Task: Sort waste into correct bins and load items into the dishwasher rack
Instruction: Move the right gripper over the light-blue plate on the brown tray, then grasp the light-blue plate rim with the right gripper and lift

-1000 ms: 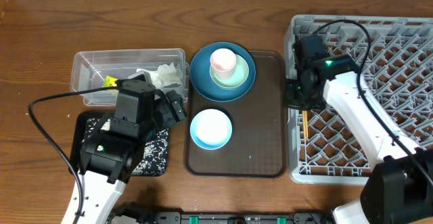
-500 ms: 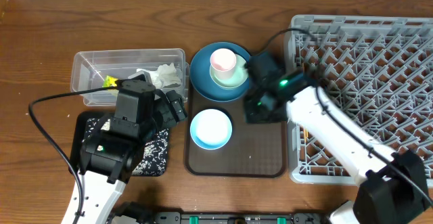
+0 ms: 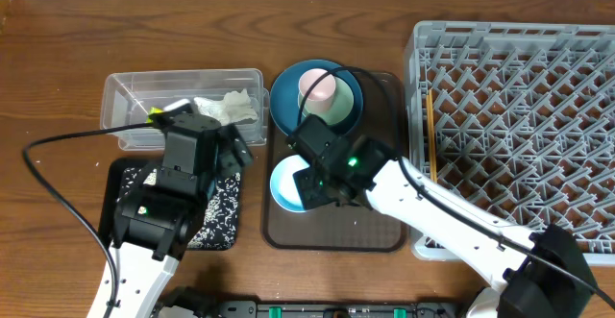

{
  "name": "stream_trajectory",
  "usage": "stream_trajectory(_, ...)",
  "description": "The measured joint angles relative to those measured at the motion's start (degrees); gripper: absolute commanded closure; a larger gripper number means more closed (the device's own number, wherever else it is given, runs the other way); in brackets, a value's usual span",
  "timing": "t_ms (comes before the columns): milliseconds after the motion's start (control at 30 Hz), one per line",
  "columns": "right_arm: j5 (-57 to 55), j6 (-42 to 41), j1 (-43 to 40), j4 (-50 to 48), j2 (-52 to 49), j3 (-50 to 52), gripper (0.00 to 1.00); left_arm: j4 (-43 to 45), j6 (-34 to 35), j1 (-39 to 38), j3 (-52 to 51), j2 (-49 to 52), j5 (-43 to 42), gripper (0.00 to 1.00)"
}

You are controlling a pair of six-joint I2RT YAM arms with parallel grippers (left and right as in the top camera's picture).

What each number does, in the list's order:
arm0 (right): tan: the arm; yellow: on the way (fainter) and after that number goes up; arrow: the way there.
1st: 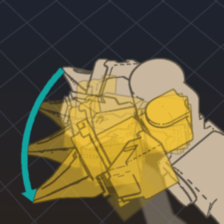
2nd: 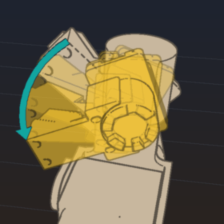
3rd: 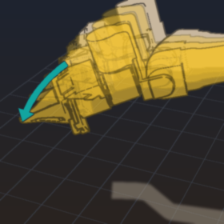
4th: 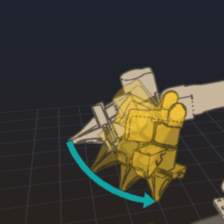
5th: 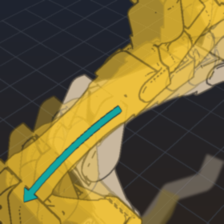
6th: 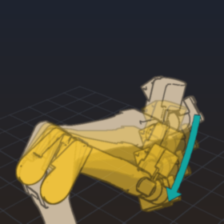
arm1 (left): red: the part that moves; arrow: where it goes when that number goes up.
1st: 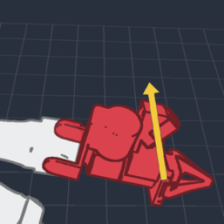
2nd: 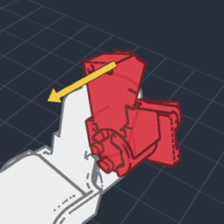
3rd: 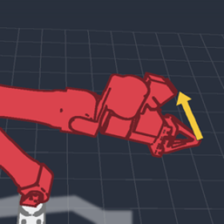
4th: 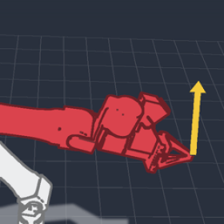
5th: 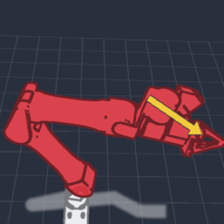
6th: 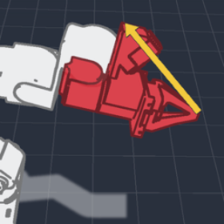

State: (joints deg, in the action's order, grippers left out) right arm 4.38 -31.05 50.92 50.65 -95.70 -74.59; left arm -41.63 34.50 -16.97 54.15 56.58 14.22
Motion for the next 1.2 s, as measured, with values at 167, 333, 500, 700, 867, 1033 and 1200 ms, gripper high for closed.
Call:
stream_trajectory(167, -0.33, -0.13, 1.55, -1.62, 0.00, 0.00, 0.33, -2.78, 0.00, 0.00, -0.02, 0.00, 18.40, 0.09)
stream_trajectory(333, -0.74, 1.73, 3.39, -5.49, 0.00, 0.02, 0.44, -6.16, 0.00, 0.04, -0.02, 0.00, 31.82, 0.09)
stream_trajectory(500, -0.79, 6.05, 5.86, -9.81, -0.44, 0.00, 0.55, -6.36, -0.02, 0.04, -0.02, 0.00, 36.44, 0.09)
stream_trajectory(700, -3.78, 9.20, 6.84, -11.69, -3.58, 0.00, 0.69, -6.38, -0.04, 0.04, -0.02, 0.00, 38.03, 0.09)
stream_trajectory(867, -6.16, 9.79, 6.82, -14.82, -9.35, 0.00, 0.71, -6.38, -0.02, 0.04, 0.00, 0.00, 38.53, 0.09)
stream_trajectory(1033, -4.52, 9.94, 6.82, -16.70, -14.27, 0.02, 0.72, -6.38, -0.02, 0.04, 0.00, 0.00, 38.69, 0.09)
stream_trajectory(1200, -2.58, 10.29, 6.82, -16.94, -15.17, 0.02, 0.67, -6.38, -0.02, 0.04, -0.02, 0.00, 38.69, 0.09)
